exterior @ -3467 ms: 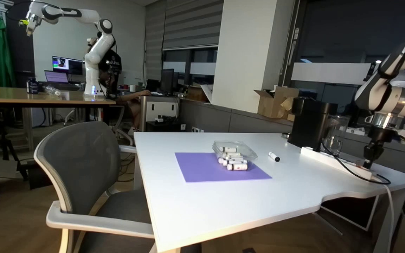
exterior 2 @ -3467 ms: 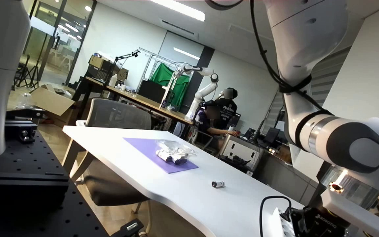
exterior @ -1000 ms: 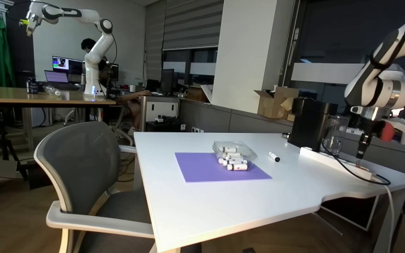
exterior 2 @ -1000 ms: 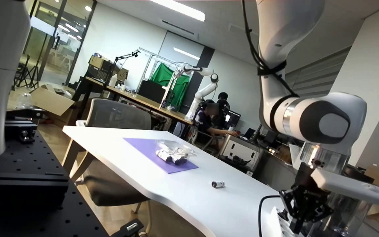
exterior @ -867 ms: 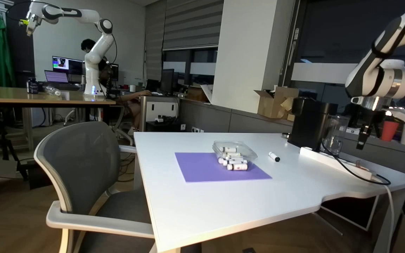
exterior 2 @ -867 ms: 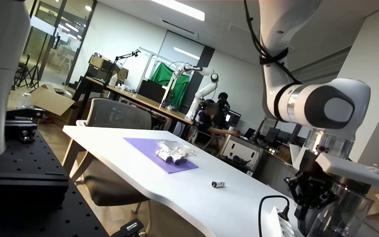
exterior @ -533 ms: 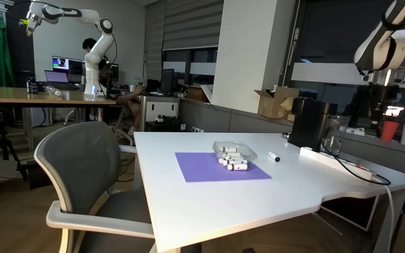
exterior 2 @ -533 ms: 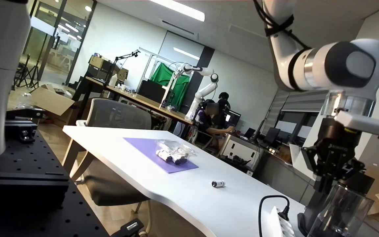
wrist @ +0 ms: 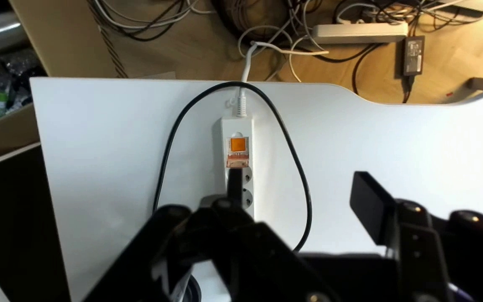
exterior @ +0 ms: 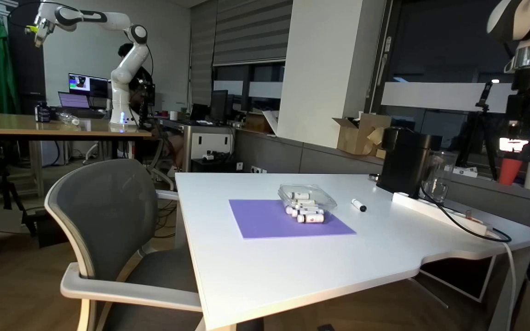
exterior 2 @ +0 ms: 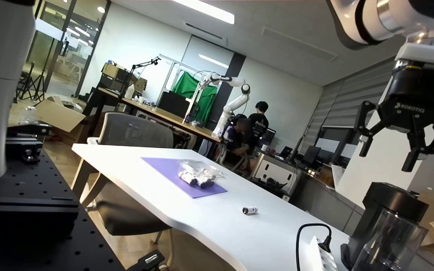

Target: Press the switch on the adapter

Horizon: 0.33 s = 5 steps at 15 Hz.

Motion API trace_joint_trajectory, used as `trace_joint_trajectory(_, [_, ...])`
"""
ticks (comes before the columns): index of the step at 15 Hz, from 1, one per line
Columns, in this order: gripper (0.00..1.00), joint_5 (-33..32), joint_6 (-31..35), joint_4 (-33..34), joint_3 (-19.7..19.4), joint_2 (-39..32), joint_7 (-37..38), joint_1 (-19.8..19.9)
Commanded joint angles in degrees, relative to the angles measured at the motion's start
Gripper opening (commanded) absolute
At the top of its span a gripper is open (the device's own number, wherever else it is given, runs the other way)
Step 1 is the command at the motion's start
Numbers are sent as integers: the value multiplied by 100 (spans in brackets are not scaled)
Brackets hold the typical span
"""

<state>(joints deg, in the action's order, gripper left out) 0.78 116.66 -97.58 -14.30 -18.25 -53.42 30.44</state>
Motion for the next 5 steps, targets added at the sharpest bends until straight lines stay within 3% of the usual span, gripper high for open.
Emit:
trace_joint_trajectory(1, [98, 239, -322, -141, -173, 443, 411, -66])
trace_joint_trajectory(2, [100, 177, -261, 39, -161, 180, 131, -71])
trace_joint_trajectory(3, [88, 190, -289, 41, -189, 235, 110, -72])
trace_joint_trajectory(5, [100, 189, -286, 40, -191, 215, 95, -72])
